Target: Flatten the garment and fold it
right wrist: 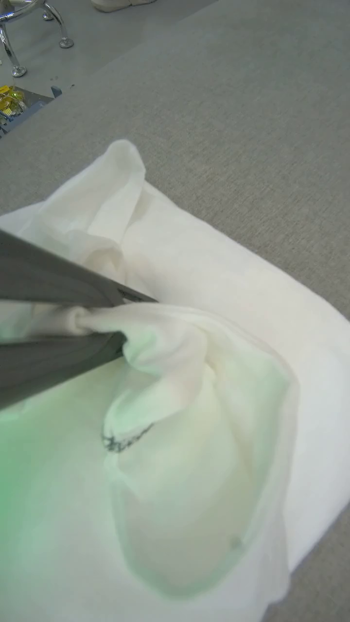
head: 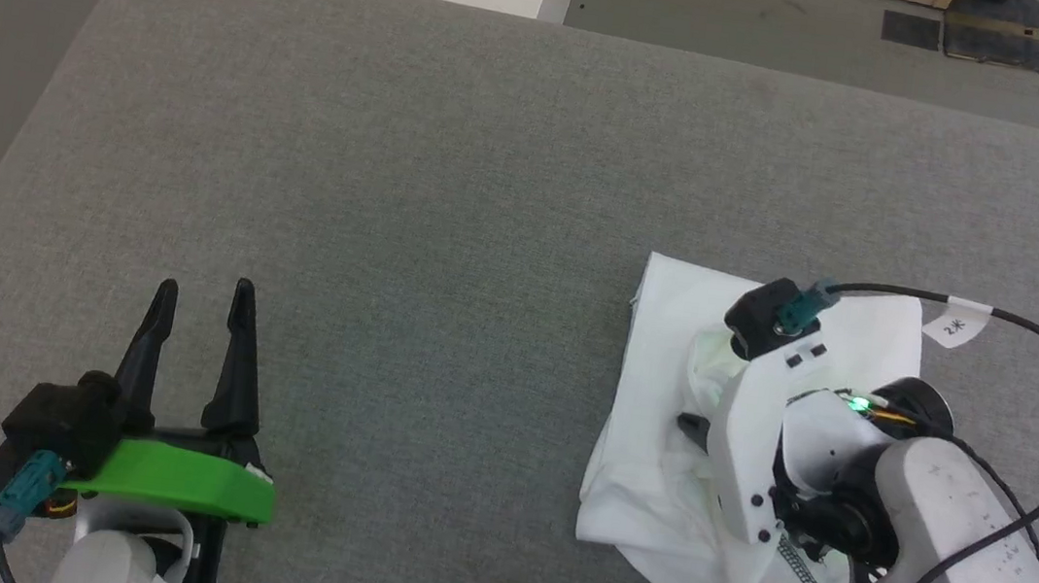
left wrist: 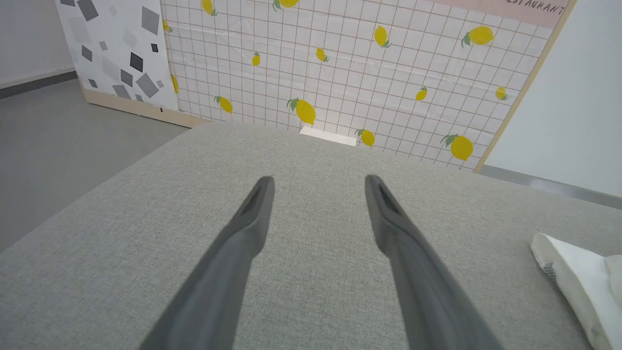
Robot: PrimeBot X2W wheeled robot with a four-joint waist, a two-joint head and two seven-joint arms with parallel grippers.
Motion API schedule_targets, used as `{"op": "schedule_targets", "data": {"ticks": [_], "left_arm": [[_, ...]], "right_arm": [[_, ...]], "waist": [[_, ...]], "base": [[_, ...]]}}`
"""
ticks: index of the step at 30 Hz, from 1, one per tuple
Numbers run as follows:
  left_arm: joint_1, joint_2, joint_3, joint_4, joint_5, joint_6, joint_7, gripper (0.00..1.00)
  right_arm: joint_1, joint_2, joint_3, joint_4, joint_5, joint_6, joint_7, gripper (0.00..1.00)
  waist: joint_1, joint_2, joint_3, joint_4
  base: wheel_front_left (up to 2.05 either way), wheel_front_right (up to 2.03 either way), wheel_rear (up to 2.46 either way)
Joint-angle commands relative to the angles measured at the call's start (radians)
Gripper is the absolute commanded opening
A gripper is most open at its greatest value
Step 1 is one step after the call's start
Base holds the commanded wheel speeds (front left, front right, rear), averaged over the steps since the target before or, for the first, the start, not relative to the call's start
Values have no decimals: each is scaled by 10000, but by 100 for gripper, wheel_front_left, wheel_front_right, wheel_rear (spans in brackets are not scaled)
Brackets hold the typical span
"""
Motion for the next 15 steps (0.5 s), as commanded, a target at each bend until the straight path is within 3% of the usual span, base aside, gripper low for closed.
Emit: {"op": "schedule_targets", "data": {"ticks": [1,2,3,15], "left_arm": [[-146,-51,30,30,-102,-17,-45,100],[-152,-65,47,30,-106,-19,-45,100],[-157,-75,59,30,-106,-20,-45,100],[-107,-68,129,115,-24,-80,-45,100]], "right_arm": [[-127,52,96,187,-102,-15,-156,13],[-175,52,217,223,-113,-15,-250,50],[-230,52,308,211,-117,-15,-341,100],[-1147,270,1918,-893,233,-15,-1376,100]], "waist": [[0,0,15,45],[0,0,20,58],[0,0,24,60],[0,0,-216,-371]], "base": [[0,0,0],[0,0,0],[0,0,0],[0,0,0]]}}
